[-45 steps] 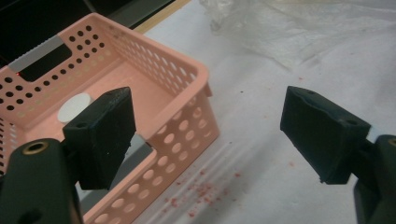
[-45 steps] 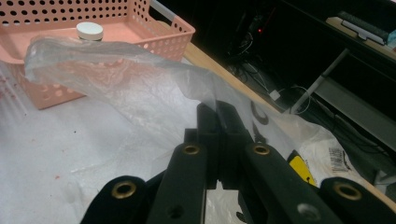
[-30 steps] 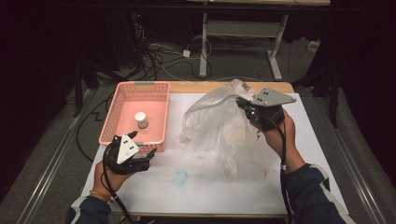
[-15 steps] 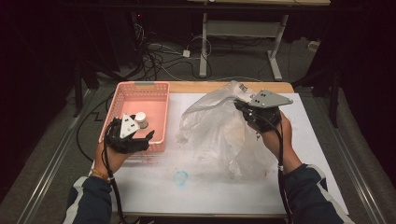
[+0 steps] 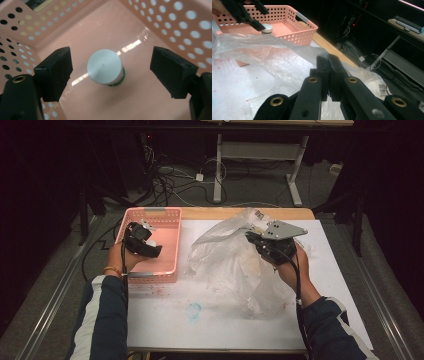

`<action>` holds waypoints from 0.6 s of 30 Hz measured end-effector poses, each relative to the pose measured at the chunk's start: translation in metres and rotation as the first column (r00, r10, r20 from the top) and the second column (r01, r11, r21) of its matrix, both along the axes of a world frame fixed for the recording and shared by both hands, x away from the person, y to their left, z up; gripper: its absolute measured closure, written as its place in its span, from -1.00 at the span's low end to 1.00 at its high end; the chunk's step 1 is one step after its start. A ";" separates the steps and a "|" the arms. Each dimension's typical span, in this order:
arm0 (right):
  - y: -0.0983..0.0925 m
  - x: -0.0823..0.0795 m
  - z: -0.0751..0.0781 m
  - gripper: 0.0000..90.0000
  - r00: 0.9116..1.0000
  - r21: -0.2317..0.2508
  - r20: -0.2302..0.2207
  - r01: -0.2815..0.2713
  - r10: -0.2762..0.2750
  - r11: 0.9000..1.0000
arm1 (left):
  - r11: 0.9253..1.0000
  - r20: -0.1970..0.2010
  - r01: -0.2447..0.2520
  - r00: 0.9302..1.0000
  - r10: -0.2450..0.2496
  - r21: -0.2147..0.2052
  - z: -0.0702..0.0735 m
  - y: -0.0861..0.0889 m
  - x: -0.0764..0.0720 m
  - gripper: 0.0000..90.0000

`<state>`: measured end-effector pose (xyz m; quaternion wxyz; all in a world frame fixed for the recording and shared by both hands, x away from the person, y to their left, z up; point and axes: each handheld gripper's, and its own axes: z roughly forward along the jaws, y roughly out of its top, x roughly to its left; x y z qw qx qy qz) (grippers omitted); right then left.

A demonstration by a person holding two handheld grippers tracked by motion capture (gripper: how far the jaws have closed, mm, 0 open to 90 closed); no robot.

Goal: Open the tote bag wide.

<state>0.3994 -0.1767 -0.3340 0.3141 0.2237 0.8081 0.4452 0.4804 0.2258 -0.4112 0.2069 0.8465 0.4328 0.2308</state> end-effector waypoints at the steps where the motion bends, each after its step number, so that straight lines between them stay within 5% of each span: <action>1: 0.000 0.000 0.000 0.98 1.000 0.000 0.000 0.000 0.000 1.000 | 1.000 -0.010 -0.001 1.000 0.001 0.007 -0.002 -0.001 0.003 -0.54; 4: 0.001 -0.001 -0.003 0.98 1.000 -0.011 0.002 -0.002 0.002 1.000 | 1.000 -0.052 -0.005 0.999 0.005 -0.002 -0.011 0.000 0.012 -0.35; 7: 0.000 -0.002 -0.005 0.98 1.000 -0.014 0.001 -0.005 0.005 1.000 | 0.999 -0.111 -0.010 0.994 0.014 0.032 -0.017 0.000 0.019 -0.21; 11: -0.003 -0.002 -0.006 0.98 1.000 -0.007 -0.002 -0.007 0.007 1.000 | 1.000 -0.122 -0.023 0.992 0.024 0.010 -0.017 0.005 0.021 0.03; 18: -0.004 0.000 -0.008 0.99 1.000 0.007 -0.015 -0.008 0.008 1.000 | 1.000 -0.116 0.000 0.993 0.000 -0.003 -0.014 0.004 0.016 0.06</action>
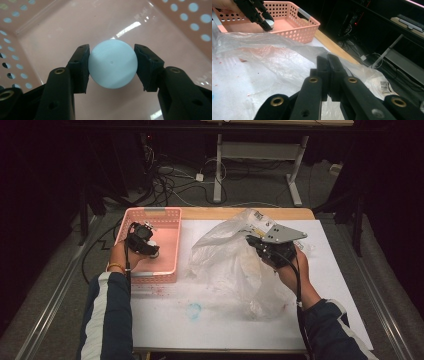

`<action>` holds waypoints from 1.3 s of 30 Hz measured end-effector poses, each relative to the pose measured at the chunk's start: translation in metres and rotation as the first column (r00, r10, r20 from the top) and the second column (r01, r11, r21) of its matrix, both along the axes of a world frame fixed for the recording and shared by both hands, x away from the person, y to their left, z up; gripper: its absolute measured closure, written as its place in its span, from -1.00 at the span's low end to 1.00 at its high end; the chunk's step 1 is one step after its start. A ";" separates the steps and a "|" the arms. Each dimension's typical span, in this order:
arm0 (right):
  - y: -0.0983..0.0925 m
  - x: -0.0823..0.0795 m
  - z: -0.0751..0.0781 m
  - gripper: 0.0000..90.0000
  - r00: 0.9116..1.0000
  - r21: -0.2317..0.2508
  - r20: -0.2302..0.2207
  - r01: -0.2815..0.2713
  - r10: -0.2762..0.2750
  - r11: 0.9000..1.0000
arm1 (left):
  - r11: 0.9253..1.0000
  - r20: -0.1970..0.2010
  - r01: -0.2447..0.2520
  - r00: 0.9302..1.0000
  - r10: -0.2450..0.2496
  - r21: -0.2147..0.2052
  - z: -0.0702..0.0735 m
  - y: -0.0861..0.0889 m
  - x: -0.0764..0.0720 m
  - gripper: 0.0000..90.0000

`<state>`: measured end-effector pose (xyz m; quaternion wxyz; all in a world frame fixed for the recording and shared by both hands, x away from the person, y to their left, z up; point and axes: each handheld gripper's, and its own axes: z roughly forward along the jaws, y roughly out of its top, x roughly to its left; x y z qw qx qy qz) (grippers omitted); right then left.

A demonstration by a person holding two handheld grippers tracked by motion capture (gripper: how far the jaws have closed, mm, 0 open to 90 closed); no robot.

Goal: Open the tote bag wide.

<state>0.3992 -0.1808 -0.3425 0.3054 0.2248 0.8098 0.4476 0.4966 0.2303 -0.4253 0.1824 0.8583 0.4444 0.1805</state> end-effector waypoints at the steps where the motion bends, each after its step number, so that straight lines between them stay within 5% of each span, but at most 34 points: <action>1: 0.000 0.000 0.000 0.99 1.000 0.000 0.000 0.000 0.000 1.000 | 1.000 0.004 0.005 1.000 -0.005 -0.002 0.001 0.000 -0.001 0.06; 6: -0.002 0.002 0.001 1.00 1.000 0.014 -0.001 0.017 -0.017 1.000 | 0.998 0.091 0.012 0.996 -0.007 -0.059 0.012 0.004 -0.017 0.06; 9: -0.001 0.002 0.002 1.00 1.000 0.010 0.000 0.024 -0.024 1.000 | 0.993 0.169 0.033 0.986 -0.013 -0.113 0.022 0.007 -0.034 0.06; 12: 0.001 0.002 0.005 1.00 1.000 0.005 0.003 0.028 -0.028 1.000 | 0.991 0.231 0.059 0.973 -0.030 -0.123 0.031 0.006 -0.050 0.06; 17: 0.005 0.003 0.011 1.00 0.999 -0.025 0.027 0.044 -0.043 0.999 | 0.978 0.356 0.133 0.932 -0.067 -0.163 0.048 0.000 -0.086 0.06; 21: 0.007 0.005 0.014 1.00 0.998 -0.021 0.024 0.054 -0.054 0.998 | 0.971 0.428 0.185 0.898 -0.104 -0.152 0.057 -0.007 -0.110 0.06; 29: 0.007 0.007 0.016 1.00 0.997 -0.012 0.027 0.074 -0.074 0.997 | 0.948 0.497 0.271 0.854 -0.156 -0.169 0.057 -0.027 -0.150 0.06; 39: 0.009 0.013 0.013 1.00 0.996 -0.015 0.021 0.088 -0.088 0.996 | 0.925 0.534 0.328 0.826 -0.183 -0.191 0.059 -0.037 -0.184 0.06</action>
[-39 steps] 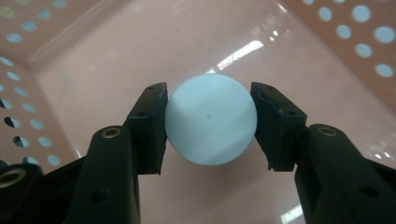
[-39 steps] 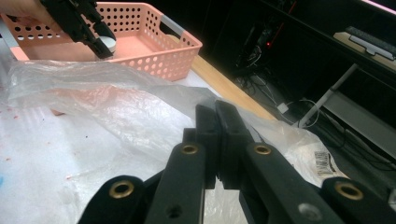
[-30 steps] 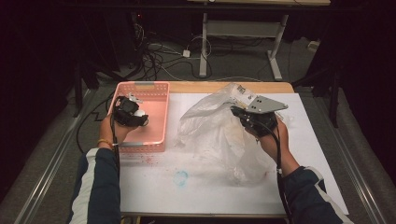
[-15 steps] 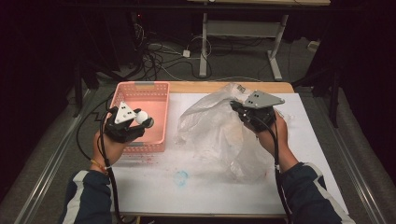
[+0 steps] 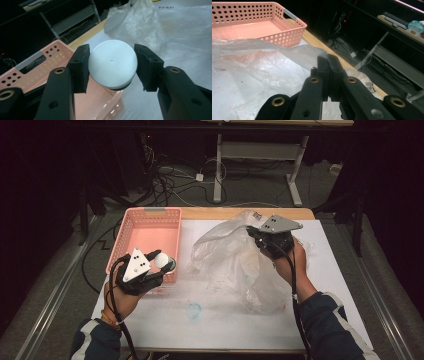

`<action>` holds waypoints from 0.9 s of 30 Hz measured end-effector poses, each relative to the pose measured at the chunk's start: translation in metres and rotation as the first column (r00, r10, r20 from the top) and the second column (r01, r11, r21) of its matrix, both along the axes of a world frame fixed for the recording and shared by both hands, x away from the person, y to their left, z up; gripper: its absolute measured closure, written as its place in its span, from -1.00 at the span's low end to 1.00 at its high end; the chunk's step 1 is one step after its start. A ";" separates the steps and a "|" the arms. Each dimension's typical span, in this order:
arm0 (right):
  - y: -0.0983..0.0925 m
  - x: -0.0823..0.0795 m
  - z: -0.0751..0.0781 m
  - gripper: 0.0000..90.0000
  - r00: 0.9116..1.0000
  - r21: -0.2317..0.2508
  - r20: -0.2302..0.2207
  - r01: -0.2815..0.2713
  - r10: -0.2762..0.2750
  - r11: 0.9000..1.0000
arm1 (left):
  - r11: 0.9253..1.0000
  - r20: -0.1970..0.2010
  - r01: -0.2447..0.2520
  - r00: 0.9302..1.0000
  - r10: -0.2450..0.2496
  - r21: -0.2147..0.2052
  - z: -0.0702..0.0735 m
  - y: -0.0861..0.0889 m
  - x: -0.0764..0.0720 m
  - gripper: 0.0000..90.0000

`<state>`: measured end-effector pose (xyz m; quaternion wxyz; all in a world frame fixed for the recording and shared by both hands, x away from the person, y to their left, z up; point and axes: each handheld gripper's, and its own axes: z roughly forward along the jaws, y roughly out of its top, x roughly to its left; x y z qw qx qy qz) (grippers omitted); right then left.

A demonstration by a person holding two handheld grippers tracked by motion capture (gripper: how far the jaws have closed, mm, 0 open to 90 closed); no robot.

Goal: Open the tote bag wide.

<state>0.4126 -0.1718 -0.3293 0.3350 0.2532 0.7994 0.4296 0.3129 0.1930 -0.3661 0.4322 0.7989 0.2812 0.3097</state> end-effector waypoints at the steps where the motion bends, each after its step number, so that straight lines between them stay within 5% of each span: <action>1: 0.000 0.001 0.000 1.00 1.000 0.002 -0.004 0.002 -0.002 1.000 | 1.000 0.000 0.007 1.000 -0.007 -0.004 0.000 -0.001 -0.004 0.06; 14: 0.001 0.001 -0.005 1.00 1.000 0.014 -0.010 0.011 -0.011 1.000 | 0.996 0.037 0.093 0.995 -0.093 0.006 -0.004 -0.026 -0.027 0.06; 27: 0.002 -0.003 -0.003 1.00 1.000 0.007 -0.003 0.014 -0.014 1.000 | 0.976 0.069 0.219 0.973 -0.219 0.010 0.001 -0.066 -0.030 0.06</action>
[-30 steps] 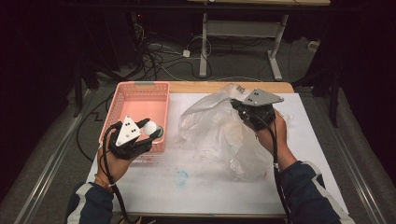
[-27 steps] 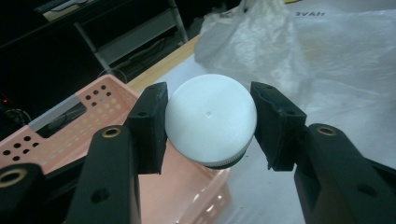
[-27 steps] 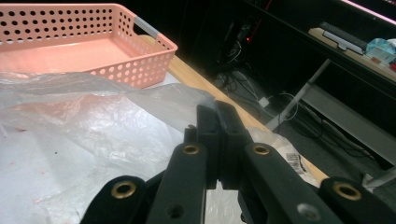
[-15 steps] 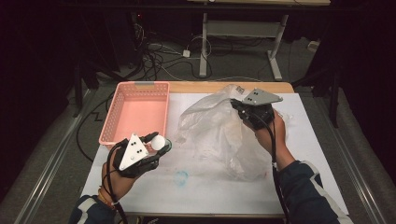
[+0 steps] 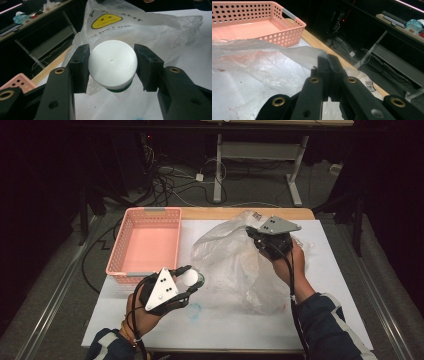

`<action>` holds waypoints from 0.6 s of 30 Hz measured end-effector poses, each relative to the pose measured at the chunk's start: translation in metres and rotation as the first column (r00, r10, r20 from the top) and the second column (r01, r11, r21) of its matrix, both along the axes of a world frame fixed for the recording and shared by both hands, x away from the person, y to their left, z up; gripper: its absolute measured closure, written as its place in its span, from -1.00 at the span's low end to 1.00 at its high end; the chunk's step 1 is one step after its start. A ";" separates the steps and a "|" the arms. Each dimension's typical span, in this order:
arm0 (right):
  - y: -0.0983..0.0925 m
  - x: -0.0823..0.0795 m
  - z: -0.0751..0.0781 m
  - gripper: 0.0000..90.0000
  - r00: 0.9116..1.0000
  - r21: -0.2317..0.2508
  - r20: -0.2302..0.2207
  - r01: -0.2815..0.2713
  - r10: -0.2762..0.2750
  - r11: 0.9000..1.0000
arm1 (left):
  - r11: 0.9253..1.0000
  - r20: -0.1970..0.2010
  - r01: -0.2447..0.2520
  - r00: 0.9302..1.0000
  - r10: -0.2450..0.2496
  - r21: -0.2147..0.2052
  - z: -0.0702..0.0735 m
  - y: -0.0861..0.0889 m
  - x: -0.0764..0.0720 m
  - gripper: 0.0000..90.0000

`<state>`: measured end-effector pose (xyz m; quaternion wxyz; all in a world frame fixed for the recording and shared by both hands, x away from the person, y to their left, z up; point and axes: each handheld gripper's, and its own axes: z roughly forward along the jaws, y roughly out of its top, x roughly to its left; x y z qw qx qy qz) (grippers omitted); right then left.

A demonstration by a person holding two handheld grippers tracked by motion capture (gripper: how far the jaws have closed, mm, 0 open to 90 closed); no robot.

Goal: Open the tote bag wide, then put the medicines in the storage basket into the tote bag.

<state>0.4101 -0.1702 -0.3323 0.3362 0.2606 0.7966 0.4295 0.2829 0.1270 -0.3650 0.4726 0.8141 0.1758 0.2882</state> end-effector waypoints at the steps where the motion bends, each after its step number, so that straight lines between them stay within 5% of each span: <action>1: 0.000 -0.001 0.001 1.00 1.000 0.001 0.004 -0.001 0.001 1.000 | 1.000 -0.001 0.006 1.000 -0.006 0.001 -0.001 -0.004 0.001 0.06; 18: -0.006 -0.011 0.003 1.00 1.000 0.033 0.006 -0.024 0.024 0.999 | 0.995 -0.012 0.065 0.998 -0.064 0.074 -0.026 -0.079 0.036 0.06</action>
